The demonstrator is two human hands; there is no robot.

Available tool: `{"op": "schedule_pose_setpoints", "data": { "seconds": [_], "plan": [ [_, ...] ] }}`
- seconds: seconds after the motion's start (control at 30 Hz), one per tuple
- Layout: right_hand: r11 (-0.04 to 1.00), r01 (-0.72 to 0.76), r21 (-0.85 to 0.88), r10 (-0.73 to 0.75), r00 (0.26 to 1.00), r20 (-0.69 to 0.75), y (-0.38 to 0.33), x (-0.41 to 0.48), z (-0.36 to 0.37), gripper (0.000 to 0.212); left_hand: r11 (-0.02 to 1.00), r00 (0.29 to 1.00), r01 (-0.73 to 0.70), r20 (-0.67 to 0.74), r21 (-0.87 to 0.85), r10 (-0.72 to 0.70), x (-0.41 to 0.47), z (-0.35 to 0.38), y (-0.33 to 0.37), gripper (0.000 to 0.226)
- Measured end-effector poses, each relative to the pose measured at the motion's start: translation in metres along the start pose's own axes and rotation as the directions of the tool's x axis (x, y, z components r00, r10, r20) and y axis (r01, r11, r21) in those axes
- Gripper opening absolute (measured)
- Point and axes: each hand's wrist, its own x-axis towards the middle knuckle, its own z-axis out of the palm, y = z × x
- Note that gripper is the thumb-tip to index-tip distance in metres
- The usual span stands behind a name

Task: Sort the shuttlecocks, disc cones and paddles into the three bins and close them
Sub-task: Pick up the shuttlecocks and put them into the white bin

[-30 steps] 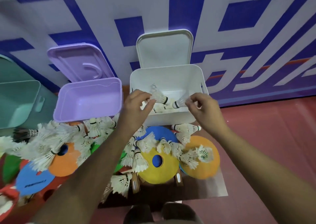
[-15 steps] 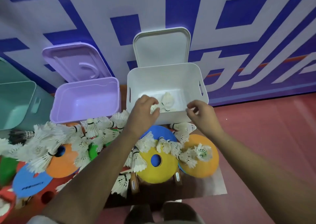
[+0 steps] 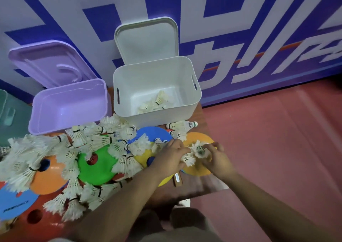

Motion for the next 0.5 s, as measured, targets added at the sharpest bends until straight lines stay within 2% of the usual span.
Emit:
{"op": "schedule_pose_setpoints", "data": {
  "seconds": [0.07, 0.17, 0.27, 0.37, 0.5],
  "plan": [
    [1.000, -0.009, -0.027, 0.010, 1.000, 0.029, 0.008, 0.003, 0.013, 0.044, 0.991, 0.999, -0.048, 0.001, 0.125, 0.048, 0.005, 0.009, 0.002, 0.039],
    [0.996, -0.027, -0.083, 0.031, 0.999, 0.040, 0.016, 0.012, 0.026, 0.039, 0.959, 0.999, -0.033, 0.015, 0.281, 0.030, 0.011, 0.018, 0.002, 0.021],
    [0.986, 0.011, -0.167, -0.006, 1.000, 0.030, 0.018, 0.022, 0.026, 0.039, 0.955, 0.998, -0.047, -0.020, 0.294, 0.055, 0.015, 0.024, -0.002, 0.014],
    [0.985, 0.060, -0.160, -0.057, 0.998, 0.026, 0.017, 0.026, 0.019, 0.031, 0.986, 0.996, -0.016, -0.089, 0.168, 0.031, 0.012, 0.023, -0.009, 0.015],
    [0.990, 0.142, -0.025, -0.143, 0.987, -0.071, -0.001, 0.019, -0.004, 0.018, 0.976, 0.974, 0.088, -0.189, -0.198, -0.126, 0.001, 0.000, -0.015, 0.018]
  ]
}}
